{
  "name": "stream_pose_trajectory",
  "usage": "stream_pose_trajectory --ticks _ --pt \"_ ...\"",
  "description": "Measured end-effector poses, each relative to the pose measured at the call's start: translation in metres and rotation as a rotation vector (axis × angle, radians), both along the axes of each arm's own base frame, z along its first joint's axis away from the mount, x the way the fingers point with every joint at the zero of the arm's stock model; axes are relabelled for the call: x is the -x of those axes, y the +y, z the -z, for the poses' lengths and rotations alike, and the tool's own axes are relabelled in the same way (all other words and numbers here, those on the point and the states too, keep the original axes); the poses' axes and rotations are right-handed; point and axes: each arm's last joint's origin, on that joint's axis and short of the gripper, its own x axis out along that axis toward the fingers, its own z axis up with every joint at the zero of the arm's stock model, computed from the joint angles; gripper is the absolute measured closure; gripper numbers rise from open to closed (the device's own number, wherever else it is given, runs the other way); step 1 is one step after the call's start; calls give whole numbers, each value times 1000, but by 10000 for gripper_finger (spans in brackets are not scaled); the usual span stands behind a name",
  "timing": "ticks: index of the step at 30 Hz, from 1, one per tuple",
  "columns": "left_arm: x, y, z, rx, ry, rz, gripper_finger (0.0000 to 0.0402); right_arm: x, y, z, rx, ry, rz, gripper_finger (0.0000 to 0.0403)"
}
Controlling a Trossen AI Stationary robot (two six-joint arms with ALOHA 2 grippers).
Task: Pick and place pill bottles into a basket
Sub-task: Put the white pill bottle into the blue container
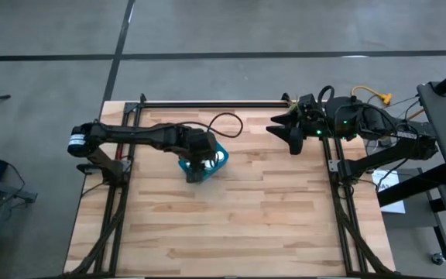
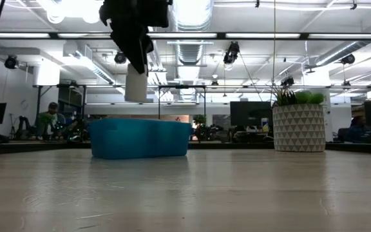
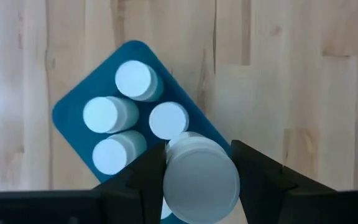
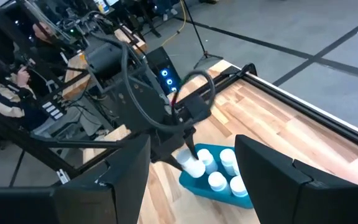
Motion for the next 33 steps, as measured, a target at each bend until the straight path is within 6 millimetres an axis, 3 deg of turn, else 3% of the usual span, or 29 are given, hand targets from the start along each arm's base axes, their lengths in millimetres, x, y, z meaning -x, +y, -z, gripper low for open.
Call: stream_pose_trajectory --ticks 8,33 --pt "4 0 24 15 54 -3 258 -1 0 -5 0 -49 1 177" --pt "9 2 61 28 42 -47 258 -1 0 -5 0 -52 0 177"
